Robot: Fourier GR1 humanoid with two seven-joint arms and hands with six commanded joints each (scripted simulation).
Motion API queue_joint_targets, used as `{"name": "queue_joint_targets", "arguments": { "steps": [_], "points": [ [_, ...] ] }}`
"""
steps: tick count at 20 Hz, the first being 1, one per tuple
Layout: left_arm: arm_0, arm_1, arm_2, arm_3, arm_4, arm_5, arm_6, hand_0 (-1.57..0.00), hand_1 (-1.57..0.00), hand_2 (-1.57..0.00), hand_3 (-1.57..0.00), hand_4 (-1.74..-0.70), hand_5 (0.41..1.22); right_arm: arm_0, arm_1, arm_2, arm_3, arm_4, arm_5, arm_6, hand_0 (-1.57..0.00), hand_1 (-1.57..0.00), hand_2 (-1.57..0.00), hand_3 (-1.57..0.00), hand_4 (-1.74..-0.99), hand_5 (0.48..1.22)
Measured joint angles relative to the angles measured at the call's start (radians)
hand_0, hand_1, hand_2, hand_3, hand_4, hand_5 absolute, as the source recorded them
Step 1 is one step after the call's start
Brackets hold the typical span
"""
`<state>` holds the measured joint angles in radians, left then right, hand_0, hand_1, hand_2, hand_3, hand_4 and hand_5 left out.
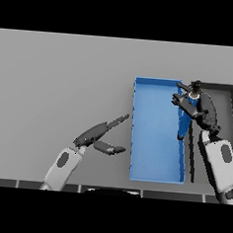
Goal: Pick up the blue pipe and place it into the blue bin.
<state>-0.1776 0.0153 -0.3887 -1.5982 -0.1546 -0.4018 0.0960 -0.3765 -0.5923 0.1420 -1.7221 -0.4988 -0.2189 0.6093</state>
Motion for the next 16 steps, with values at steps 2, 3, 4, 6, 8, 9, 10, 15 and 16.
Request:
{"name": "queue_joint_targets", "arguments": {
  "steps": [2, 3, 4, 6, 8, 9, 10, 15, 16],
  "points": [
    [-0.007, -0.007, -0.001, 0.0, -0.003, 0.006, 0.01, 0.0, 0.0, 0.0, 0.0, -0.89, 0.42, 0.022, -0.045, 0.083, 0.007, -0.026, -0.086, 0.0, -1.57, -1.57, -1.57, -1.13, -1.741, 1.221],
    [-0.006, 0.001, 0.003, -0.001, -0.004, 0.005, 0.003, 0.0, 0.0, 0.0, 0.0, -0.88, 0.42, 0.026, -0.083, 0.129, 0.024, -0.035, -0.116, 0.0, -1.57, -1.57, -1.57, -1.02, -1.741, 1.221],
    [0.001, 0.008, 0.004, -0.002, -0.001, 0.001, -0.009, 0.0, 0.0, 0.0, 0.0, -0.88, 0.421, 0.031, -0.133, 0.175, 0.026, -0.059, -0.157, 0.0, -1.57, -1.57, -1.57, -0.91, -1.741, 1.221],
    [-0.001, 0.008, 0.002, -0.011, 0.005, -0.004, 0.002, 0.0, 0.0, 0.0, 0.0, -0.88, 0.421, 0.004, -0.163, 0.24, 0.046, -0.064, -0.217, -0.02, -1.46, -1.34, -1.34, -0.79, -1.678, 1.221],
    [0.004, 0.007, -0.005, -0.013, -0.001, -0.003, 0.0, 0.0, 0.0, 0.0, 0.0, -0.88, 0.422, -0.039, -0.195, 0.311, 0.089, -0.096, -0.263, -0.024, -0.94, -0.85, -0.86, -0.5, -1.503, 1.221],
    [0.012, 0.004, -0.01, -0.02, -0.007, 0.003, 0.0, 0.0, 0.0, 0.0, 0.0, -0.88, 0.425, -0.056, -0.208, 0.339, 0.112, -0.095, -0.263, -0.028, -0.75, -0.68, -0.68, -0.4, -1.413, 1.221],
    [0.007, 0.006, -0.006, -0.023, -0.003, 0.003, 0.002, 0.0, 0.0, 0.0, 0.0, -0.88, 0.427, -0.068, -0.23, 0.371, 0.119, -0.117, -0.263, -0.031, -0.6, -0.55, -0.55, -0.32, -1.337, 1.221],
    [0.014, 0.008, -0.006, -0.028, -0.003, 0.006, 0.016, 0.0, 0.0, 0.0, 0.0, -0.89, 0.428, -0.16, -0.333, 0.575, 0.163, -0.171, -0.15, 0.001, -0.2, -0.18, -0.18, -0.1, -1.11, 0.979],
    [0.014, 0.007, -0.007, -0.027, -0.002, 0.004, 0.016, 0.0, 0.0, 0.0, 0.0, -0.89, 0.428, -0.172, -0.351, 0.605, 0.175, -0.189, -0.146, 0.001, -0.16, -0.14, -0.14, -0.08, -1.083, 0.934]
  ]
}}
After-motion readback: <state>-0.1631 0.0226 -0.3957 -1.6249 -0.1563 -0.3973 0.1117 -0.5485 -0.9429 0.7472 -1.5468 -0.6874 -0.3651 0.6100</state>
